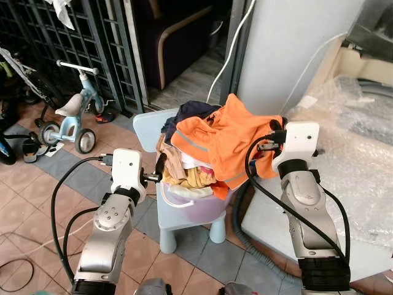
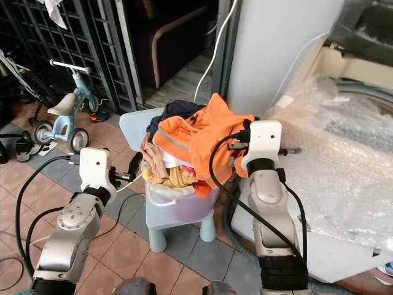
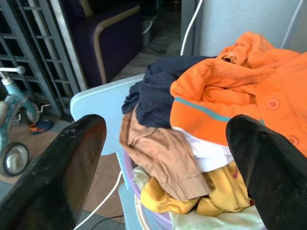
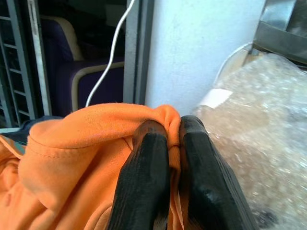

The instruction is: Clothes washing

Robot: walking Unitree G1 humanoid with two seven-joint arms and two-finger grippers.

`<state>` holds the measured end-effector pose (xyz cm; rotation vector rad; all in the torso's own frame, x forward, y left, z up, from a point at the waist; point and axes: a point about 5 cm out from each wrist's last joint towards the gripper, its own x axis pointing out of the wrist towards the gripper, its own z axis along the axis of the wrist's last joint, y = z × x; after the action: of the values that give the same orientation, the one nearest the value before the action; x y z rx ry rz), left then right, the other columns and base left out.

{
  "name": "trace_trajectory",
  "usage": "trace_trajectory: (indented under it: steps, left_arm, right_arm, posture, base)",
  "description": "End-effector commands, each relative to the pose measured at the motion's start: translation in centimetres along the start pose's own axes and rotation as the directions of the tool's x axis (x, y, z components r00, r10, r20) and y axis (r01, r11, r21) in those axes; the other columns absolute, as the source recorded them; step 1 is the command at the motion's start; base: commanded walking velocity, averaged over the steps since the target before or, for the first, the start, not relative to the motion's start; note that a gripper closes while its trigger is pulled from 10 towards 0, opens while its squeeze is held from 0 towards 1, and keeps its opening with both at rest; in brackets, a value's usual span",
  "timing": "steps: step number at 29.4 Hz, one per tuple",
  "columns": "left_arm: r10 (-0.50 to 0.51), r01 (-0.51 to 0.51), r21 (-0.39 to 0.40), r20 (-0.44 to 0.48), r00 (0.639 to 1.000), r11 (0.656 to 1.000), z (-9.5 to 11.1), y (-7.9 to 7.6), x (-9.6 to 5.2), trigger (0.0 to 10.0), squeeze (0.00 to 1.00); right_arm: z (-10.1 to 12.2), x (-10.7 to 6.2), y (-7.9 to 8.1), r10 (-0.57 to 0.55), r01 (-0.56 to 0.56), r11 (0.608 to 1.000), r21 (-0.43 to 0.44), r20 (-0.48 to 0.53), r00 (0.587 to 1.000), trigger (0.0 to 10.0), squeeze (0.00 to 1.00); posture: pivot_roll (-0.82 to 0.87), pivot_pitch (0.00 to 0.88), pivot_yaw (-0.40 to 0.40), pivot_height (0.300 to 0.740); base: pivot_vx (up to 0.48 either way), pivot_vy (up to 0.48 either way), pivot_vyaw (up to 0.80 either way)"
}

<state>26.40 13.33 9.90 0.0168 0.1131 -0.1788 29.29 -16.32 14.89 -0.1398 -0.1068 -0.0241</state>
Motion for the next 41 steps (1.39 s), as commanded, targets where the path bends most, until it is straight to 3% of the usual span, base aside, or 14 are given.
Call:
trace_trajectory:
  steps: [1,8,13,16,24,32,40,41]
  left_arm:
    - [-0.02,0.02,-0.001,0.011,1.0,1.0,0.3,-0.3,0.2,10.0,0.0]
    - [0.007,-0.008,0.01,0.045,0.999,1.0,1.5,0.2,0.5,10.0,0.0]
    - [0.029,-0.03,0.006,0.029,0.999,1.0,1.0,0.1,0.3,10.0,0.0]
    - [0.014,-0.012,-0.054,0.036,0.999,0.998,0.9,-0.1,0.0,10.0,0.0]
    - [-0.025,0.026,-0.018,0.044,0.999,1.0,0.7,-1.0,-0.1,10.0,0.0]
    - [-0.028,0.029,-0.015,0.049,0.998,0.999,0.7,-1.1,0.1,10.0,0.0]
    - [-0.036,0.037,-0.017,0.046,0.998,0.999,0.6,-1.3,0.0,10.0,0.0]
    - [-0.036,0.036,-0.014,0.045,0.998,0.999,0.6,-1.3,0.0,10.0,0.0]
  right_arm:
    - [1.0,0.4,-0.5,-0.028,0.028,1.0,-0.011,0.048,0.998,10.0,0.0]
    - [2.8,1.9,-1.8,-0.049,0.057,0.997,-0.06,0.123,0.991,10.0,0.0]
    - [3.0,2.3,-1.9,-0.045,0.053,0.997,-0.062,0.132,0.99,10.0,0.0]
    - [3.0,2.2,-1.7,-0.036,0.045,0.997,-0.064,0.139,0.99,10.0,0.0]
    - [3.8,2.6,-1.6,0.013,0.016,0.99,-0.143,0.198,0.98,10.0,0.0]
    - [6.2,5.0,-2.7,0.047,0.007,0.982,-0.19,0.277,0.96,10.0,0.0]
    - [9.2,7.1,-2.2,0.157,-0.077,0.97,-0.229,0.354,0.922,10.0,0.0]
    - [10.4,7.8,-2.1,0.167,-0.079,0.968,-0.237,0.38,0.91,10.0,0.0]
  posture:
    - [-0.08,0.013,0.027,0.74]
    - [-0.06,0.047,0.022,0.74]
    - [-0.06,0.047,0.022,0.74]
    - [-0.06,0.044,0.021,0.74]
    - [-0.07,0.019,0.029,0.74]
    - [-0.06,0.007,0.029,0.74]
    - [-0.05,0.007,0.029,0.74]
    - [-0.05,0.007,0.029,0.74]
  base:
    - [0.0,0.0,-0.8]
    - [0.0,0.0,-0.8]
    - [0.0,0.0,-0.74]
    - [0.0,0.0,-0.14]
    - [0.364,0.0,0.0]
    - [0.422,0.0,0.0]
    - [0.424,0.0,0.0]
    - [0.428,0.0,0.0]
